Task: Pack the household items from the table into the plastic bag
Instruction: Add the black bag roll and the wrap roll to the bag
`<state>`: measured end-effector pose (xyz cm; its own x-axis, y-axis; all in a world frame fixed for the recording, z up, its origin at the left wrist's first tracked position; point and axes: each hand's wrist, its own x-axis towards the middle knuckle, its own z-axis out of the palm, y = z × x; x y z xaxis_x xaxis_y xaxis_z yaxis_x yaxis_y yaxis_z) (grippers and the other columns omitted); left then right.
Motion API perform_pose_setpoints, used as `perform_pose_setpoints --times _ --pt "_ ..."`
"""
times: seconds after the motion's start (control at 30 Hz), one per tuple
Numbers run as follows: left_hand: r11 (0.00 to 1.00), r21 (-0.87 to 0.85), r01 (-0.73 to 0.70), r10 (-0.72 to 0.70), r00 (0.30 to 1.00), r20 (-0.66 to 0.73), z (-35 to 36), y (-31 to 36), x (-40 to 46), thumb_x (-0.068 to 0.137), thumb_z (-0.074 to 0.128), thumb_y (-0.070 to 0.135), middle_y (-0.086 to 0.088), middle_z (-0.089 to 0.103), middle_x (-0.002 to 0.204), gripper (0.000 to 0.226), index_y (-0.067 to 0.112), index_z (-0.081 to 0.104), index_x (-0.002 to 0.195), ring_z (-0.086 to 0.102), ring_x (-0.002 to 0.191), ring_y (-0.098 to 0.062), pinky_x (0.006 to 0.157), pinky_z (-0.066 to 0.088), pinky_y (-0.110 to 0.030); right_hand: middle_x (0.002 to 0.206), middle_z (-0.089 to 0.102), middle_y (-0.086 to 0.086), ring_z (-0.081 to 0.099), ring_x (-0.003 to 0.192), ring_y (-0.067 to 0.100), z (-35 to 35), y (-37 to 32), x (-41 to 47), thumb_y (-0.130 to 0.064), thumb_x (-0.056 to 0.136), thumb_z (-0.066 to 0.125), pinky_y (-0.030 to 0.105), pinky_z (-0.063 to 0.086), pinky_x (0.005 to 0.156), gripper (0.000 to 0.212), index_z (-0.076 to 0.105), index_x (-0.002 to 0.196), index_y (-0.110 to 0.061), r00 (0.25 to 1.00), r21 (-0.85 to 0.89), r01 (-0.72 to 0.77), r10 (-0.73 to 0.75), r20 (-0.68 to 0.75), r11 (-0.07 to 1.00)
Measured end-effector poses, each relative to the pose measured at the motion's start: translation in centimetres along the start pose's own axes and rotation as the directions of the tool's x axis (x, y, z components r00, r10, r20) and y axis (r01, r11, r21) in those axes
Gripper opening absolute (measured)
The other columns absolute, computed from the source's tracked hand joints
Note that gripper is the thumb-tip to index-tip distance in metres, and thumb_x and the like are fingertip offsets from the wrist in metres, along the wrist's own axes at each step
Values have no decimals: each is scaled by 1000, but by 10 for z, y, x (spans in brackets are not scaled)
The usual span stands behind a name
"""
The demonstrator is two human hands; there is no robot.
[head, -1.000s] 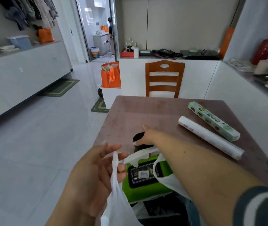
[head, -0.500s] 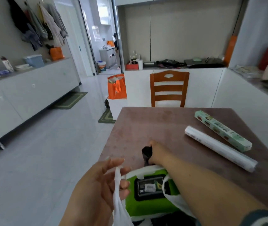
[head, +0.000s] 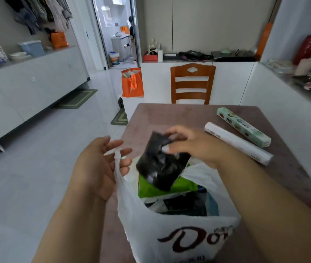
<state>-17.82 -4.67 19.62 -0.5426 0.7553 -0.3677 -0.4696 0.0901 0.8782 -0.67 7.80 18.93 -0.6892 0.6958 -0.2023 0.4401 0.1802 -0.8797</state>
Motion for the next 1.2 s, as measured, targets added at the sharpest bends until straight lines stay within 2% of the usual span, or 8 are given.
perform_pose_setpoints --times 0.17,0.37,0.43,0.53,0.67,0.83,1.03,1.2 --pt "998 5 -62 62 998 6 3 -5 -11 95 43 29 -23 68 99 29 6 61 93 52 33 -13 36 38 -17 110 63 -7 58 100 16 17 26 -17 -59 79 60 34 47 85 46 57 111 -25 949 -578 -117 -81 -306 808" --pt "986 71 -151 150 989 10 14 -1 -16 93 45 28 -19 70 96 27 7 61 87 49 33 -12 31 27 -13 109 61 5 53 106 26 30 42 -32 -32 86 62 32 34 77 43 45 121 -15 987 -754 -140 155 -51 642" --pt "981 111 -162 157 987 44 24 3 -14 94 45 29 -20 71 96 28 7 60 85 46 32 -12 30 24 -14 94 60 -1 57 87 17 19 41 -25 -18 88 56 25 38 64 31 51 118 -15 988 -588 -147 89 -127 796" --pt "971 138 -193 179 978 105 48 12 -4 94 48 31 -19 69 95 28 8 59 81 42 32 -9 29 25 -12 101 62 0 59 83 13 -18 26 -22 -1 87 54 24 50 65 37 55 120 -18 966 37 -96 102 -238 995" --pt "962 165 -218 184 962 202 87 29 13 93 51 34 -18 67 102 27 11 61 82 41 41 -9 30 27 -11 103 72 16 65 98 27 -65 5 -29 6 86 49 41 53 87 47 52 130 -10 935 513 182 15 -355 839" --pt "960 132 -248 212 948 236 123 60 35 93 49 33 -19 66 107 25 13 60 83 41 44 -8 30 26 -14 105 74 13 67 106 28 -95 -3 -27 -1 88 51 45 51 95 40 51 123 -20 860 553 363 -41 -509 750" --pt "930 59 -363 331 896 295 139 103 53 91 48 32 -24 67 118 22 13 59 89 43 42 -8 34 29 -16 119 65 18 69 101 28 -139 -18 -33 5 85 55 34 57 69 62 39 140 -19 723 564 614 -108 -682 553" --pt "937 97 -335 293 907 304 159 111 83 89 49 34 -21 70 109 22 13 59 88 44 41 -8 34 27 -14 134 50 24 62 93 19 -162 -7 -26 11 84 53 21 47 49 76 29 148 -22 676 534 623 -50 -736 572"
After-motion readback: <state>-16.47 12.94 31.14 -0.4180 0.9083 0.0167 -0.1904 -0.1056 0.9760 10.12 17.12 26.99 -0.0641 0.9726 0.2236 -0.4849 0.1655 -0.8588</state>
